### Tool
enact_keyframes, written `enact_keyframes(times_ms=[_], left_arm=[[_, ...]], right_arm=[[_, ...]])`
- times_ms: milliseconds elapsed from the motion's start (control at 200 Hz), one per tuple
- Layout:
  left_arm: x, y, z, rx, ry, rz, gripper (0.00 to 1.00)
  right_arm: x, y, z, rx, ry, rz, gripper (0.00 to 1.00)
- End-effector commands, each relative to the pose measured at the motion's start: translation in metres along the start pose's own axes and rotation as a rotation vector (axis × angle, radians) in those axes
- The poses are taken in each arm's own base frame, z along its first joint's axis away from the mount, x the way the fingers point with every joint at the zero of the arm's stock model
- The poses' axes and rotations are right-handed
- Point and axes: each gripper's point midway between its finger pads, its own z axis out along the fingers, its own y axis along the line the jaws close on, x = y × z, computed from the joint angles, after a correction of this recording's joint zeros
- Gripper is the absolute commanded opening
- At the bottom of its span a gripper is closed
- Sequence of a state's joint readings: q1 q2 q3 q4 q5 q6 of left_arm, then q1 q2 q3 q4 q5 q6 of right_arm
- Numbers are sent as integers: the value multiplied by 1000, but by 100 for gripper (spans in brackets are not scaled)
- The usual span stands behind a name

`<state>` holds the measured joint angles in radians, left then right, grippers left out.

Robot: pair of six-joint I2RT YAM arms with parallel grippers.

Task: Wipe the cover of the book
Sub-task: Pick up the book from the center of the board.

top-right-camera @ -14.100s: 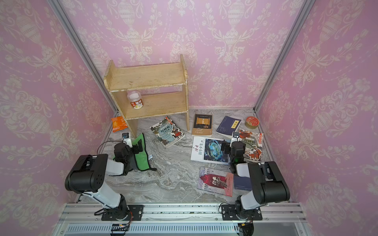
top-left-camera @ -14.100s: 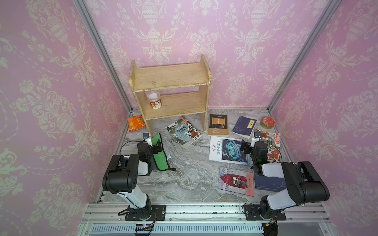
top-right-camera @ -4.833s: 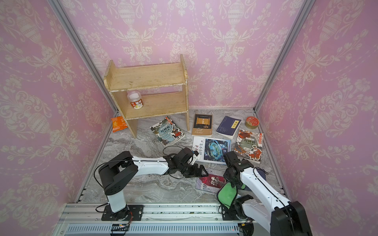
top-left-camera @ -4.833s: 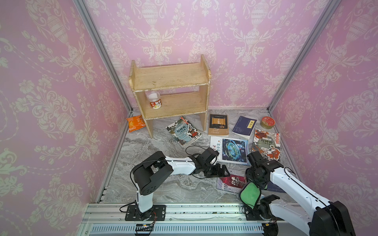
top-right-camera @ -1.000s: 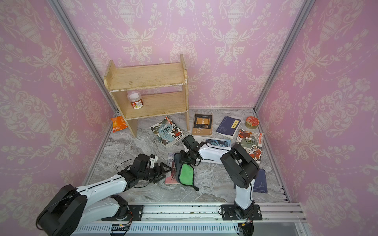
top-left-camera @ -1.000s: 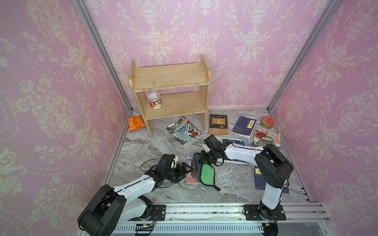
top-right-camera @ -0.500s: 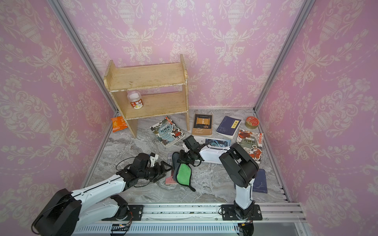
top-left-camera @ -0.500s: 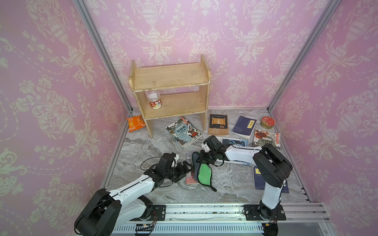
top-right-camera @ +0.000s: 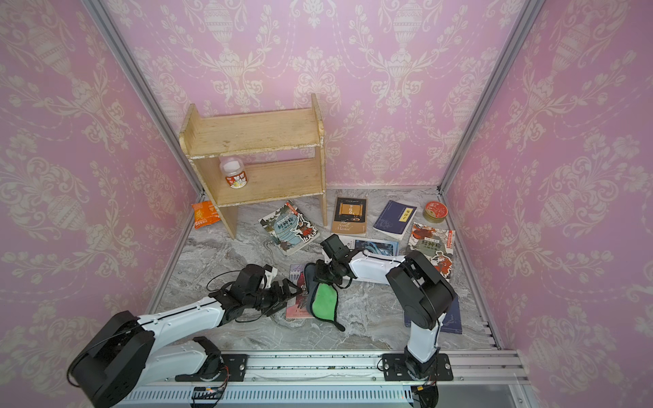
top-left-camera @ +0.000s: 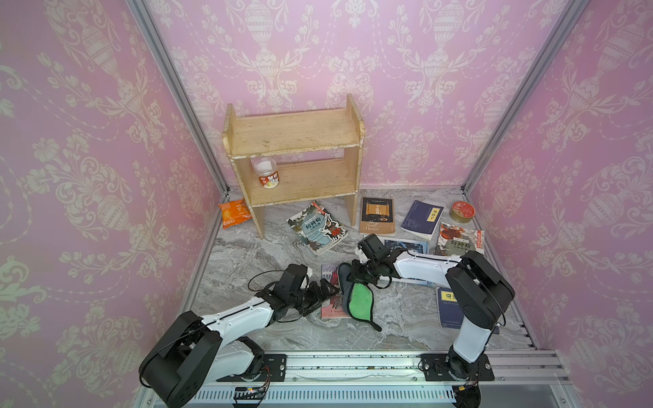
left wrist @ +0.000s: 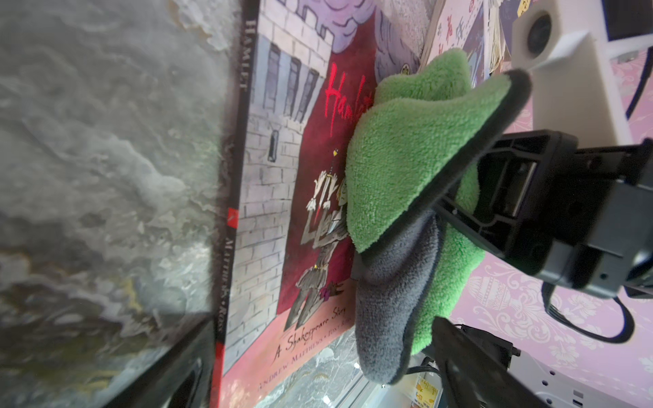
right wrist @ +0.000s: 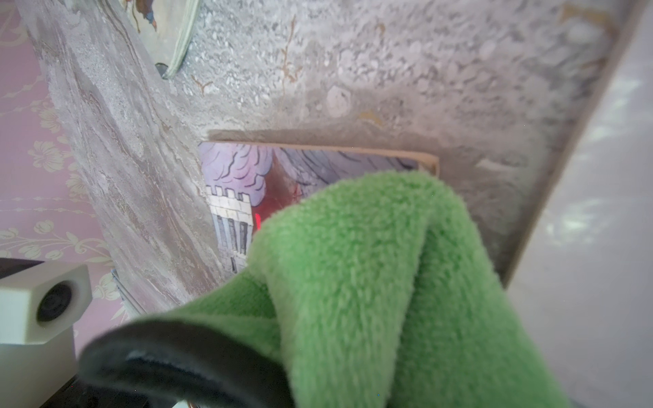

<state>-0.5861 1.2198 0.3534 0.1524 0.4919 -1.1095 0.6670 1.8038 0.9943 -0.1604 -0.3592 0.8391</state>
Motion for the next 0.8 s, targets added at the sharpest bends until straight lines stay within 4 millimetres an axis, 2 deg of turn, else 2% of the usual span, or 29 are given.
enact_keyframes(times_ms=[0,140,255,385,505,645,796], left_arm=[[2,-9,4,27,17,8,98],[-4,-31,-1,98,-8,37,93],[-5,-37,-5,118,-16,45,76],[-4,-34,-5,103,-15,36,50],[-4,-29,-4,83,-16,30,37],[-6,-22,-4,55,-31,23,33],[-5,-15,-1,30,-21,27,22]], right_arm=[[56,-78,26,223,155,119,0],[69,-88,34,204,176,173,0],[75,-94,35,204,183,189,0],[78,-96,35,202,189,195,0],[79,-94,34,196,194,195,0],[79,-95,33,195,193,193,0],[76,-92,29,203,194,166,0]])
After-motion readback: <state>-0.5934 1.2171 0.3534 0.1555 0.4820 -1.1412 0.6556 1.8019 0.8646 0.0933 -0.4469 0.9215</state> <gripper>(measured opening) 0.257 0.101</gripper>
